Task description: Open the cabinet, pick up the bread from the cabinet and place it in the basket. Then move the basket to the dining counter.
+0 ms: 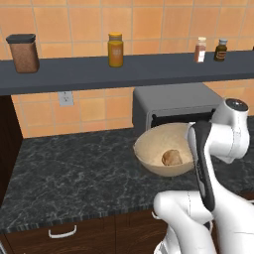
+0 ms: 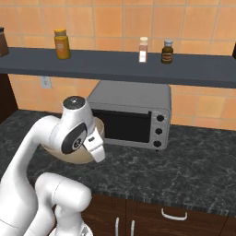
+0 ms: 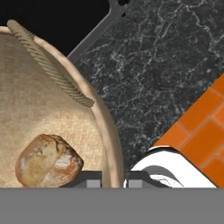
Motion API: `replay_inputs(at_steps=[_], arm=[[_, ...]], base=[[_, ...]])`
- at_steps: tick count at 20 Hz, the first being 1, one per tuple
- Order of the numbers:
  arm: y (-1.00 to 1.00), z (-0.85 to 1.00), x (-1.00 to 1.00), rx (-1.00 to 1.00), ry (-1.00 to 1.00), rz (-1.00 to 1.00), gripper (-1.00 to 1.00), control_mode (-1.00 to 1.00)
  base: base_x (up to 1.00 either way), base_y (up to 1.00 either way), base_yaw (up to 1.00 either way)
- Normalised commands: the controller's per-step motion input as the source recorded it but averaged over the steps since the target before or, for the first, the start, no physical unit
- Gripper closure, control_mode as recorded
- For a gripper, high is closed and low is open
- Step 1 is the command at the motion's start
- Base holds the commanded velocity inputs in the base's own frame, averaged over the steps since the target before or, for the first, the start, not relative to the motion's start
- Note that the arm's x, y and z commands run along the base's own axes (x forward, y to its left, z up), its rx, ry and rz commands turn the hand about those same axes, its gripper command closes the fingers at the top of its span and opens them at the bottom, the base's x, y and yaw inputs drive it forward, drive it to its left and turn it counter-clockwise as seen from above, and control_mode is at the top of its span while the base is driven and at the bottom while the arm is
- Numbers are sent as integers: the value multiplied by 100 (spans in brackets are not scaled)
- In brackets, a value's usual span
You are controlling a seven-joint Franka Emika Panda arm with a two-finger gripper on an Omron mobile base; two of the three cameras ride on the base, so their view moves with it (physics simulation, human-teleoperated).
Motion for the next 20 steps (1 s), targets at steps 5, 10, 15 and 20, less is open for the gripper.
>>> replay_inputs(at_steps=[5, 10, 15, 20], arm=[[-2, 2, -14, 21, -5, -2, 100, -100], [0, 0, 0, 2, 0, -2, 100, -100], [0, 0, -1, 0, 0, 0, 100, -100], [0, 0, -8, 0, -1, 0, 100, 100]], base=[[0, 0, 0], [0, 0, 0], [0, 0, 0], [-64, -2, -9]])
